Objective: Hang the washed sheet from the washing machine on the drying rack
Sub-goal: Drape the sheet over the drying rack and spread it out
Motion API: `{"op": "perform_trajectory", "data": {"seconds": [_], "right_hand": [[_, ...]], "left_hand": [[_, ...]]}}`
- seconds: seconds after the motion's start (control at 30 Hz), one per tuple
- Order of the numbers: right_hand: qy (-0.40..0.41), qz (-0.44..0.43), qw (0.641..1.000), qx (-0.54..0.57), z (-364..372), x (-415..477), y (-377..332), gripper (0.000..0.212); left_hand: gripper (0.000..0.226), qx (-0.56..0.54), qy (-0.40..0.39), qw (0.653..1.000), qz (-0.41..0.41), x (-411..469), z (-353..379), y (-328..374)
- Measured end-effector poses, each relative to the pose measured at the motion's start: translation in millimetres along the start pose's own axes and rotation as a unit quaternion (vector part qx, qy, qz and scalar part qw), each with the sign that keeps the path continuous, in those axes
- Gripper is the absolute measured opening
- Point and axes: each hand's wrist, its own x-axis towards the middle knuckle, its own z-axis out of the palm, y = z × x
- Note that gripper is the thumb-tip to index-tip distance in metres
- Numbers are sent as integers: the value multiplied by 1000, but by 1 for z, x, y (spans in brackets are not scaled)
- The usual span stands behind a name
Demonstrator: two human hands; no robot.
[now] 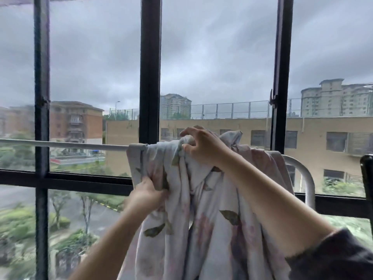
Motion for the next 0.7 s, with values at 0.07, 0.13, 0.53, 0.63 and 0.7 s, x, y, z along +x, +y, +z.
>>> {"op": "perform_trajectory", "data": {"seconds": [0.07, 0.13, 0.53, 0.63, 0.7], "right_hand": [[-22, 11, 1000, -6, 6, 16, 0, 35], [-56, 21, 998, -11, 10, 28, 2, 36], [-42, 52, 998, 3, 21, 39, 13, 48], [-59, 80, 990, -98, 16, 31, 13, 60], [-75, 163, 966, -184, 11, 26, 11, 71]], "left_hand": [[17, -70, -22, 997, 33, 8, -7, -7], [13, -117, -2, 990, 84, 17, -16, -12], [31, -80, 210, 964, 142, 146, -111, 36], [35, 38, 54, 996, 64, 177, -93, 11], [47, -7, -32, 999, 18, 181, -89, -1]]}}
